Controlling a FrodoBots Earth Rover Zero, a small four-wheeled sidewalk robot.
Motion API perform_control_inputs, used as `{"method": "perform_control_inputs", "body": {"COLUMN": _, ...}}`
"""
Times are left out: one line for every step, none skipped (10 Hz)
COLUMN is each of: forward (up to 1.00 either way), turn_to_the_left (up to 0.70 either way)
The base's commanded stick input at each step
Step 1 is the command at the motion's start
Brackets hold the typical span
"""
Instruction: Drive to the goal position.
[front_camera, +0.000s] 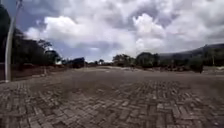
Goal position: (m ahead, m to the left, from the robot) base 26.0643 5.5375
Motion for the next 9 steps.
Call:
{"method": "perform_control_inputs", "body": {"forward": 1.00, "turn_to_the_left": 0.00}}
{"method": "perform_control_inputs", "body": {"forward": 1.00, "turn_to_the_left": 0.00}}
{"method": "perform_control_inputs", "body": {"forward": 1.00, "turn_to_the_left": 0.00}}
{"method": "perform_control_inputs", "body": {"forward": 1.00, "turn_to_the_left": 0.00}}
{"method": "perform_control_inputs", "body": {"forward": 1.00, "turn_to_the_left": 0.00}}
{"method": "perform_control_inputs", "body": {"forward": 1.00, "turn_to_the_left": 0.00}}
{"method": "perform_control_inputs", "body": {"forward": 1.00, "turn_to_the_left": 0.00}}
{"method": "perform_control_inputs", "body": {"forward": 1.00, "turn_to_the_left": 0.00}}
{"method": "perform_control_inputs", "body": {"forward": 1.00, "turn_to_the_left": 0.00}}
